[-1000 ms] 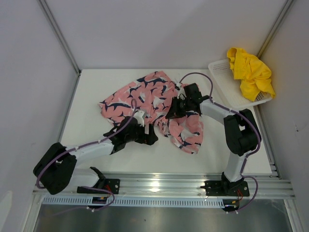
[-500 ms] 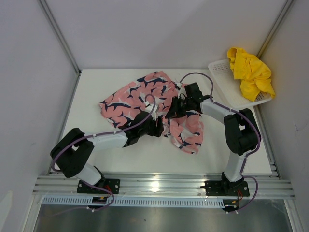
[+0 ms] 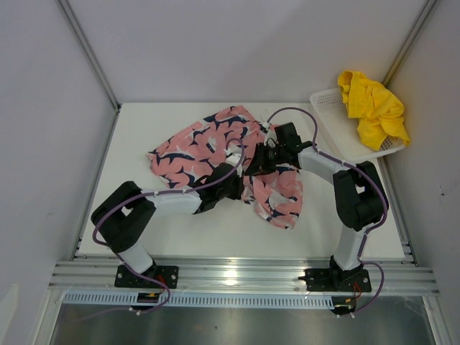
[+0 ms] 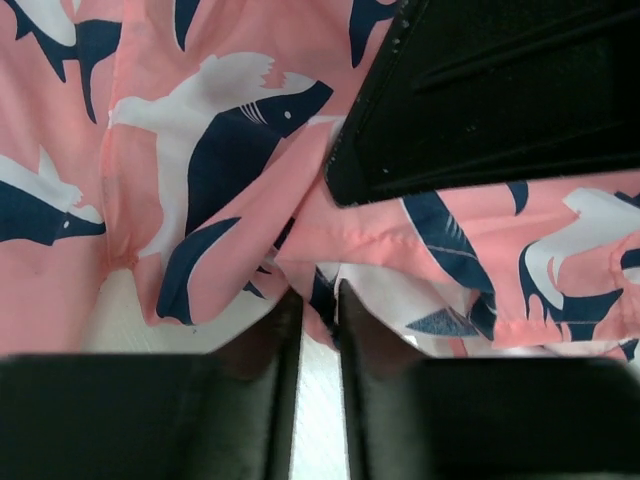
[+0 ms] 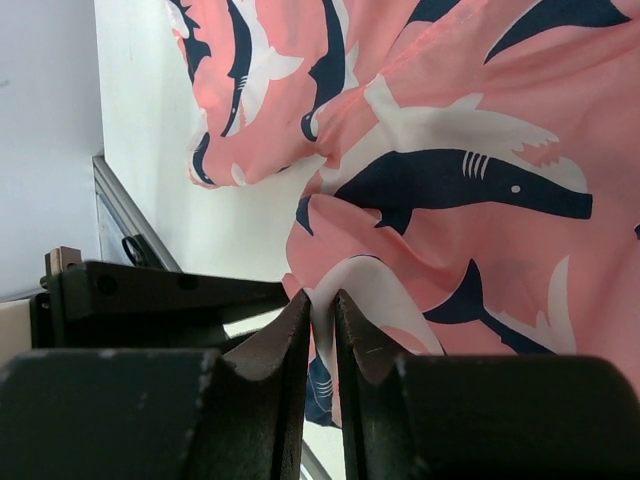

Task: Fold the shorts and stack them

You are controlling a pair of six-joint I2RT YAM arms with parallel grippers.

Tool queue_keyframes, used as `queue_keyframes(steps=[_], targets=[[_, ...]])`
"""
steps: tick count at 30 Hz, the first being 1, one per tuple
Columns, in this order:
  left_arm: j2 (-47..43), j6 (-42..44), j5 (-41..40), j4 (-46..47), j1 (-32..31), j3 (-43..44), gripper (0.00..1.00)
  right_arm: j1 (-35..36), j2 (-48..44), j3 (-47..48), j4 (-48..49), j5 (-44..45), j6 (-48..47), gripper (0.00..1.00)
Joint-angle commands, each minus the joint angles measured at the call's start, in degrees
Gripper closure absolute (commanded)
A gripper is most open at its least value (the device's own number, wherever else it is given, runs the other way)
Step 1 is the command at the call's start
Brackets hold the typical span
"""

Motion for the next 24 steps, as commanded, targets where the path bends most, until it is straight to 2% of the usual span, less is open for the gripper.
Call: queue_keyframes(steps=[1, 2, 3, 5, 6, 7, 10, 16, 21, 24], targets=[[1.7, 0.0, -1.9, 0.6, -0.4, 3.4, 0.83, -0.3, 0.5, 1.3, 1.6, -1.5, 0.7, 0.81], [1.9, -0.1, -2.1, 0.3, -0.4, 3.5, 0.97, -0.3, 0.5, 1.2, 1.6, -1.5, 0.7, 0.81], [1.9, -0.4, -2.4, 0.1, -0.4, 3.5, 1.00, -0.3, 0.4, 1.2, 1.6, -1.4, 0.8, 0.81], [1.3, -0.7, -2.3, 0.2, -0.4, 2.5, 1.00, -0.3, 0.3, 1.2, 1.5, -1.3, 0.7, 0.78], [0.7, -0.7, -2.0, 0.6, -0.4, 1.5, 1.00, -0.4, 0.1, 1.1, 1.4, -0.7, 0.7, 0.67], [-0.9, -0.8, -1.7, 0.6, -0.4, 0.8, 1.00, -0.5, -0.2, 0.9, 1.4, -0.2, 0.6, 0.60], [-4.3, -1.9, 0.1, -0.6, -0.4, -2.5, 1.00, -1.0, -1.8, -0.2, 1.8, 1.0, 0.8, 0.50], [-15.3, -6.3, 4.2, -1.9, -0.4, -12.6, 1.00, -2.5, -4.6, -2.0, 2.5, 8.3, 1.5, 0.50], [-21.5, -9.7, 6.6, -3.4, -0.1, -16.1, 1.00, -3.9, -2.6, -1.0, 1.8, 21.3, 2.2, 0.53], [-23.5, -11.1, 7.7, -4.5, 0.9, -17.5, 1.00, -5.5, -0.3, 1.8, 2.0, 23.9, 2.3, 0.55]])
